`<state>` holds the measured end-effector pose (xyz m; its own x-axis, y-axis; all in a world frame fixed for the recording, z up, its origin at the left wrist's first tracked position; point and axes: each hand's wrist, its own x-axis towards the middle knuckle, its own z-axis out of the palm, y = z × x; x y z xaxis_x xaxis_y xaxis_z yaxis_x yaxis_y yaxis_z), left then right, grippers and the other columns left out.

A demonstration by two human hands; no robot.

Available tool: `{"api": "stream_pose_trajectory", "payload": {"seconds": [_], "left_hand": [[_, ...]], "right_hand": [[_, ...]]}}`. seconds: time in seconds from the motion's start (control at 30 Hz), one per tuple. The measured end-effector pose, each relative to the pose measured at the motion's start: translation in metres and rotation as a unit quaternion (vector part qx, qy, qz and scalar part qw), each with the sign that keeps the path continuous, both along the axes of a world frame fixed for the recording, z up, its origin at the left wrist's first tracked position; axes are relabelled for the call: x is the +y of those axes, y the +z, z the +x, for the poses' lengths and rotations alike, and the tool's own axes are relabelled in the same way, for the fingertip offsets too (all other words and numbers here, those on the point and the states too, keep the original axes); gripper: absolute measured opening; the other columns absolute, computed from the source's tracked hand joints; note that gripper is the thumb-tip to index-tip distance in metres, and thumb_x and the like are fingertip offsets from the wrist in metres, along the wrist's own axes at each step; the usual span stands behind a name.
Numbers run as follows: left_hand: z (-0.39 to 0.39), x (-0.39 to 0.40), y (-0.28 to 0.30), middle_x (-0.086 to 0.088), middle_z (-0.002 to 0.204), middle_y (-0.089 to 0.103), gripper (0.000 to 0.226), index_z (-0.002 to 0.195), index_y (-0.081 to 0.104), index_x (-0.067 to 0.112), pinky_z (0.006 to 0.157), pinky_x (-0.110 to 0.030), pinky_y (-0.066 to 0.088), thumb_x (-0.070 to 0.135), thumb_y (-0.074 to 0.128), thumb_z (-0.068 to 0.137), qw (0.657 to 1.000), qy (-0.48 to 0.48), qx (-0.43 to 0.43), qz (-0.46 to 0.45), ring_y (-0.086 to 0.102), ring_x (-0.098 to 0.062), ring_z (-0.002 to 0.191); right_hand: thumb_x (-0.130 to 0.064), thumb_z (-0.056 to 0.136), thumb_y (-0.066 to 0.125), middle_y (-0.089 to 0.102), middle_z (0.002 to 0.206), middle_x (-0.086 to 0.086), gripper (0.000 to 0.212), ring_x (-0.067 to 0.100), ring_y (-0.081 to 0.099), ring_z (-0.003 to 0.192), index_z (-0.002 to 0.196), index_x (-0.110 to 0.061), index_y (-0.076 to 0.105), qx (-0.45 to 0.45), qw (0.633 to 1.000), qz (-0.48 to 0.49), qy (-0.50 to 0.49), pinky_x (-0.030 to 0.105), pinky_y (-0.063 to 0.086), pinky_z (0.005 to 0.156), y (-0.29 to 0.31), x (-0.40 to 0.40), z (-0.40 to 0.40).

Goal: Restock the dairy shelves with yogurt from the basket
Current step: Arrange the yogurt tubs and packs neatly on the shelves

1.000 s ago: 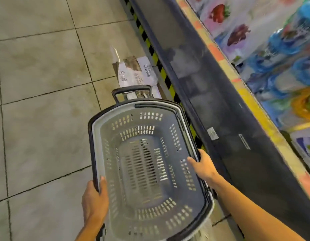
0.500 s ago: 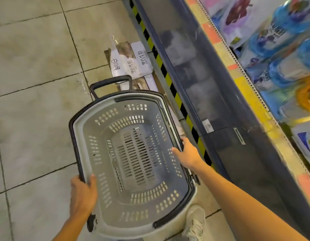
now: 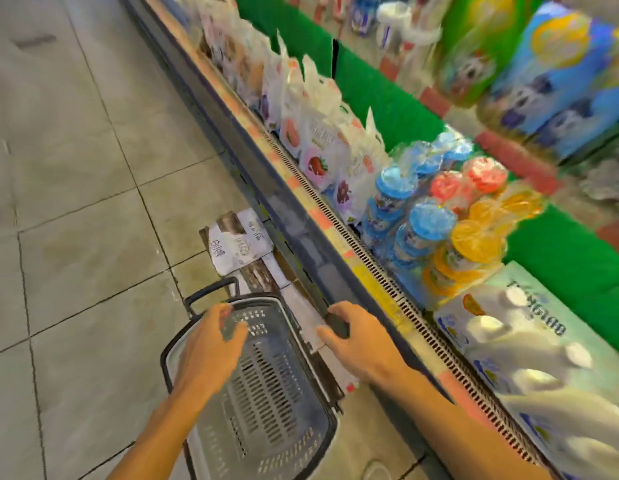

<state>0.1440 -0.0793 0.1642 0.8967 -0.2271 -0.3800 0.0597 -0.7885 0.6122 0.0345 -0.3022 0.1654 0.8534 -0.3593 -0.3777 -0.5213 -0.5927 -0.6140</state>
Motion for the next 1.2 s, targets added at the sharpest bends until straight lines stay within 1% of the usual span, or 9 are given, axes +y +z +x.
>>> {"api": "stream_pose_trajectory", "payload": {"seconds": [0.13, 0.27, 0.33, 0.43, 0.67, 0.9, 1.0, 1.07, 1.2], "left_hand": [[-0.010, -0.059, 0.103, 0.003, 0.141, 0.051, 0.038, 0.134, 0.044, 0.038, 0.098, -0.045, 0.049, 0.043, 0.056, 0.098, 0.997, -0.062, -0.025, -0.036, 0.055, -0.022, 0.122], [-0.037, -0.134, 0.188, 0.001, 0.151, 0.044, 0.042, 0.139, 0.046, 0.029, 0.100, -0.043, 0.045, 0.039, 0.055, 0.099, 0.987, -0.119, -0.074, -0.079, 0.052, -0.023, 0.125], [-0.053, -0.172, 0.217, 0.001, 0.150, 0.045, 0.046, 0.142, 0.044, 0.030, 0.105, -0.047, 0.043, 0.043, 0.054, 0.099, 0.981, -0.152, -0.080, -0.096, 0.049, -0.025, 0.131], [-0.075, -0.228, 0.244, 0.006, 0.139, 0.051, 0.046, 0.140, 0.046, 0.030, 0.100, -0.041, 0.045, 0.044, 0.056, 0.098, 0.966, -0.198, -0.100, -0.132, 0.051, -0.021, 0.124], [-0.114, -0.336, 0.240, 0.008, 0.121, 0.058, 0.032, 0.124, 0.052, 0.031, 0.090, -0.033, 0.043, 0.032, 0.064, 0.094, 0.929, -0.324, -0.067, -0.165, 0.053, -0.012, 0.114], [-0.122, -0.433, 0.210, 0.000, 0.131, 0.057, 0.047, 0.135, 0.052, 0.014, 0.101, -0.036, 0.041, 0.024, 0.068, 0.092, 0.885, -0.433, -0.034, -0.167, 0.052, -0.018, 0.122], [-0.123, -0.466, 0.204, 0.000, 0.127, 0.055, 0.044, 0.134, 0.053, 0.015, 0.097, -0.029, 0.038, 0.024, 0.067, 0.093, 0.859, -0.483, -0.037, -0.164, 0.051, -0.018, 0.122], [-0.125, -0.486, 0.198, -0.002, 0.126, 0.056, 0.044, 0.133, 0.053, 0.015, 0.098, -0.032, 0.038, 0.024, 0.066, 0.092, 0.844, -0.511, -0.044, -0.158, 0.051, -0.022, 0.123], [-0.129, -0.518, 0.187, -0.003, 0.138, 0.054, 0.051, 0.139, 0.050, 0.017, 0.105, -0.035, 0.038, 0.029, 0.065, 0.092, 0.819, -0.551, -0.066, -0.144, 0.048, -0.023, 0.129]], "right_hand": [[-0.054, 0.092, 0.058, 0.061, 0.130, -0.004, 0.049, 0.016, 0.058, 0.118, 0.131, -0.024, 0.057, -0.035, 0.998, -0.024, -0.035, 0.033, 0.047, 0.098, 0.099, -0.054, -0.035], [-0.050, 0.091, 0.063, 0.064, 0.128, -0.001, 0.047, 0.015, 0.059, 0.117, 0.128, -0.020, 0.060, -0.092, 0.990, -0.036, -0.102, 0.028, 0.046, 0.095, 0.179, -0.122, -0.078], [-0.047, 0.092, 0.064, 0.065, 0.128, 0.000, 0.044, 0.017, 0.060, 0.117, 0.126, -0.020, 0.060, -0.110, 0.984, -0.057, -0.130, 0.035, 0.047, 0.097, 0.209, -0.153, -0.101], [-0.047, 0.092, 0.064, 0.063, 0.129, -0.002, 0.044, 0.017, 0.059, 0.120, 0.127, -0.021, 0.060, -0.127, 0.974, -0.086, -0.169, 0.037, 0.047, 0.100, 0.241, -0.192, -0.137], [-0.046, 0.093, 0.062, 0.063, 0.129, -0.004, 0.042, 0.016, 0.057, 0.121, 0.127, -0.022, 0.059, -0.099, 0.947, -0.131, -0.275, 0.031, 0.044, 0.098, 0.254, -0.252, -0.210], [-0.045, 0.093, 0.063, 0.062, 0.131, -0.001, 0.044, 0.017, 0.056, 0.120, 0.129, -0.021, 0.056, -0.046, 0.898, -0.135, -0.415, 0.031, 0.044, 0.096, 0.233, -0.282, -0.263], [-0.044, 0.093, 0.063, 0.061, 0.132, -0.003, 0.044, 0.016, 0.056, 0.120, 0.130, -0.022, 0.056, -0.033, 0.874, -0.135, -0.466, 0.032, 0.045, 0.098, 0.225, -0.287, -0.276], [-0.045, 0.093, 0.063, 0.060, 0.133, -0.003, 0.046, 0.016, 0.056, 0.121, 0.131, -0.022, 0.055, -0.019, 0.863, -0.137, -0.485, 0.032, 0.045, 0.099, 0.219, -0.291, -0.281], [-0.042, 0.090, 0.066, 0.059, 0.133, -0.002, 0.050, 0.017, 0.055, 0.122, 0.134, -0.020, 0.055, 0.004, 0.845, -0.144, -0.514, 0.032, 0.044, 0.101, 0.205, -0.301, -0.286]]}}
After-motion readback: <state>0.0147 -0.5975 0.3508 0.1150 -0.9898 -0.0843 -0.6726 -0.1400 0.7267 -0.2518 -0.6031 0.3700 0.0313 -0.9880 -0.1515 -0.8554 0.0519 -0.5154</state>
